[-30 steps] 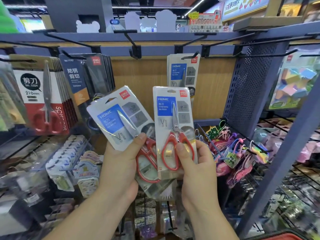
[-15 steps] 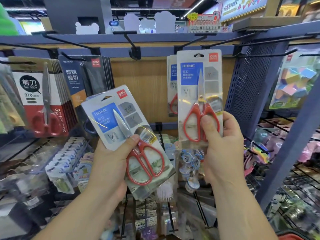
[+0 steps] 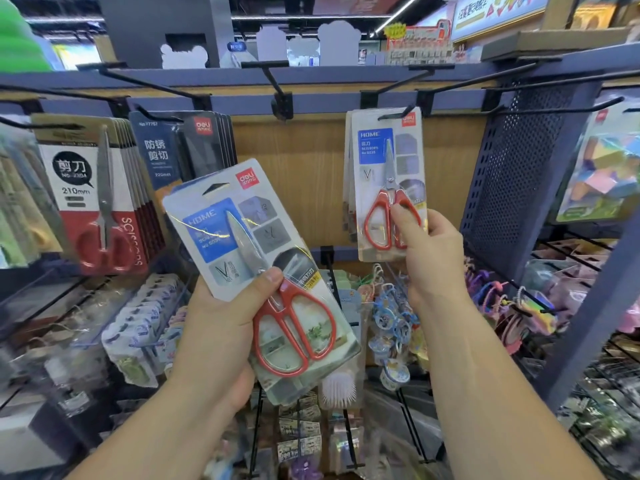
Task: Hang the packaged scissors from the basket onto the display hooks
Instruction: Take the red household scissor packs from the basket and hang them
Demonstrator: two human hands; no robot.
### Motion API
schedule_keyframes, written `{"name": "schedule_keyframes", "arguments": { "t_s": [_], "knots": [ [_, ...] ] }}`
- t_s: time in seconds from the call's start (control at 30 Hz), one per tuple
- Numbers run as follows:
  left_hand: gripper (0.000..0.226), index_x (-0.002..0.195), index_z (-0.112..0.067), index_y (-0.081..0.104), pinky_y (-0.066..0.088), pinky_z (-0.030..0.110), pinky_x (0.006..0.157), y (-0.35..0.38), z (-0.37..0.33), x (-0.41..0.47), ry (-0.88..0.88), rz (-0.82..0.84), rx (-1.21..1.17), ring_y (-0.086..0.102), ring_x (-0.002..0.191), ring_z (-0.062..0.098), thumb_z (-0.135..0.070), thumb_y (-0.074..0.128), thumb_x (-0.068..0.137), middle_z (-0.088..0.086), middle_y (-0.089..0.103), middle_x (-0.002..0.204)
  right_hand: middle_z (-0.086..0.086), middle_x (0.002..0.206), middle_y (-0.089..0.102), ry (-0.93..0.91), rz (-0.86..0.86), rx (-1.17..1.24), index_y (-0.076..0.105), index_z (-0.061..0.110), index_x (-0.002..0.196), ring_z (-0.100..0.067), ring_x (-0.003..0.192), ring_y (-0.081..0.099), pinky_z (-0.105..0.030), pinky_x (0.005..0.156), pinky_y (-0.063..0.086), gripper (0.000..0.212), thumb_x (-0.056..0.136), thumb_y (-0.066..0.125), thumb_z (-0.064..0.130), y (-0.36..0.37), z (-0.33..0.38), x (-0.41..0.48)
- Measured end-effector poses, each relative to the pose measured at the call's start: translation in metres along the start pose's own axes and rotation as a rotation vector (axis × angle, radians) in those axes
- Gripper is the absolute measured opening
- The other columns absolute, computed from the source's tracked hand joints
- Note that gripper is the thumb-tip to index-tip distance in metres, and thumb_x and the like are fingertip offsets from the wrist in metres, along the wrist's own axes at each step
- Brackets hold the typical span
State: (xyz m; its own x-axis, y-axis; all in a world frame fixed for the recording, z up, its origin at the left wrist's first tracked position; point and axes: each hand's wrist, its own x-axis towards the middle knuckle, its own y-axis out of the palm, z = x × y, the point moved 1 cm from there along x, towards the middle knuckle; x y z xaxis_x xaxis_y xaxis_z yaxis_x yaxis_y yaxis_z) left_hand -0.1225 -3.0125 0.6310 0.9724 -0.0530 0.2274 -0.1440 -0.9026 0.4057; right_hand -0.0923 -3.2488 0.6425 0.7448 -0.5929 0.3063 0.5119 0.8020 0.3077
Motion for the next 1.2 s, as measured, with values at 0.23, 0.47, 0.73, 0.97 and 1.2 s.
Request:
{"name": "schedule_keyframes", "arguments": {
  "t_s": [0.23, 0.47, 0.73, 0.97, 1.2],
  "knots": [
    [0.051, 0.132, -0.019, 0.068, 0.064, 0.045, 0.089, 0.0, -0.001, -0.002, -0.024, 0.007, 0.001, 0.076, 0.108, 0.028, -0.013, 0.072, 0.082, 0.005, 0.078, 0.12, -0.003, 0.121, 0.069, 0.147, -0.049, -0.143, 0.051, 0.029, 0.125, -0.023, 0.103, 0.073, -0.045, 0.082, 0.064, 0.057, 0.082, 0.082, 0.049, 0.006, -0.013, 0.034],
    [0.051, 0.13, -0.019, 0.068, 0.066, 0.037, 0.079, 0.001, -0.002, 0.0, -0.02, -0.004, -0.019, 0.078, 0.101, 0.025, -0.012, 0.071, 0.08, 0.005, 0.079, 0.117, 0.001, 0.125, 0.065, 0.204, 0.002, -0.199, 0.043, 0.023, 0.143, -0.016, 0.107, 0.068, -0.035, 0.081, 0.059, 0.063, 0.093, 0.076, 0.04, 0.01, -0.011, 0.044],
    [0.05, 0.128, -0.018, 0.069, 0.066, 0.039, 0.076, 0.0, -0.003, 0.004, -0.041, -0.017, -0.025, 0.079, 0.095, 0.023, -0.015, 0.073, 0.078, 0.008, 0.079, 0.115, 0.01, 0.119, 0.066, -0.088, 0.03, -0.323, 0.063, 0.03, 0.116, -0.006, 0.11, 0.063, -0.039, 0.101, 0.053, 0.03, 0.094, 0.069, 0.049, 0.015, 0.005, -0.023],
    [0.029, 0.121, -0.016, 0.071, 0.065, 0.043, 0.069, 0.011, -0.004, 0.006, -0.062, -0.028, -0.104, 0.079, 0.094, 0.033, -0.004, 0.064, 0.096, 0.014, 0.08, 0.11, 0.024, 0.13, 0.053, -0.169, 0.559, -0.471, 0.055, 0.043, 0.137, 0.004, 0.127, 0.052, -0.024, 0.103, 0.047, 0.082, 0.064, 0.091, 0.053, 0.025, 0.005, -0.105],
    [0.033, 0.125, -0.016, 0.071, 0.061, 0.052, 0.092, 0.018, 0.003, 0.004, -0.07, -0.077, -0.09, 0.076, 0.106, 0.034, -0.014, 0.071, 0.092, 0.01, 0.079, 0.115, 0.011, 0.118, 0.068, -0.113, 0.345, -0.318, 0.064, 0.045, 0.117, -0.012, 0.11, 0.069, -0.043, 0.091, 0.059, 0.054, 0.069, 0.089, 0.049, 0.019, -0.007, -0.116]
  ]
}}
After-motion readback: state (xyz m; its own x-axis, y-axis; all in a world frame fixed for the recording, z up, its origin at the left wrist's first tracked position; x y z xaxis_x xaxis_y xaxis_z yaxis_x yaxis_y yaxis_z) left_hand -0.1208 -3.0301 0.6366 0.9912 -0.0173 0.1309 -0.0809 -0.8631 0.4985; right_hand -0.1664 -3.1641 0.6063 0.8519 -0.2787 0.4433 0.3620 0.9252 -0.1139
